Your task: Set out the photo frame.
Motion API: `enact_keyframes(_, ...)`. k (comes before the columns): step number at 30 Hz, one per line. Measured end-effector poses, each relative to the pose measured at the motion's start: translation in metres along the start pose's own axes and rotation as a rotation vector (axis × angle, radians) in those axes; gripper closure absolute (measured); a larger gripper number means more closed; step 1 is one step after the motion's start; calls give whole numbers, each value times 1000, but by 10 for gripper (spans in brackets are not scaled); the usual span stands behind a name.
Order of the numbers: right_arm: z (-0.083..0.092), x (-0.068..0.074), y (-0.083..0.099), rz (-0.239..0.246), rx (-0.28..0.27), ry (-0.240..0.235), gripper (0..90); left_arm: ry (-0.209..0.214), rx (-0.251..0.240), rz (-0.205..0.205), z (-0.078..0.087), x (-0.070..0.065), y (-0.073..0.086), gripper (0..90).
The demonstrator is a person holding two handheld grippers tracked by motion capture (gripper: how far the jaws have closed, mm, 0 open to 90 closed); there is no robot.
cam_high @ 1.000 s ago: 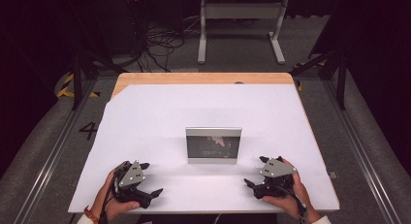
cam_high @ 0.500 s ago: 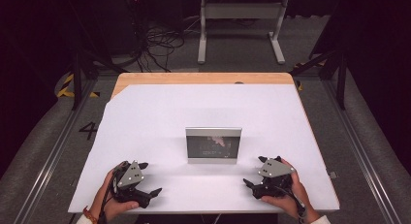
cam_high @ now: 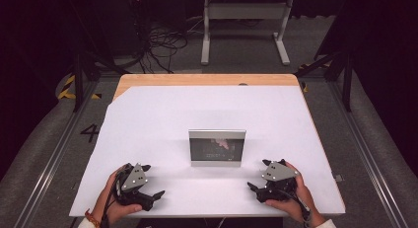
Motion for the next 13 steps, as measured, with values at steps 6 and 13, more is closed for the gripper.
enact_keyframes(6, 1, -2, 1, -2, 3, 5, 125, -5, 0, 1, -1, 0, 0, 77)
enact_keyframes(13, 1, -2, 0, 1, -1, 5, 125, -13, 7, 5, -2, 2, 1, 78)
Point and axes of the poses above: each handheld gripper's, and its own axes: z roughly backward along the jaws, y roughly out of its underside, x roughly to its left, the point moved 10 cm from there along -z, roughly forward along the jaws, and after that the axes turned 2 degrees about -x, right-handed, at the moved point
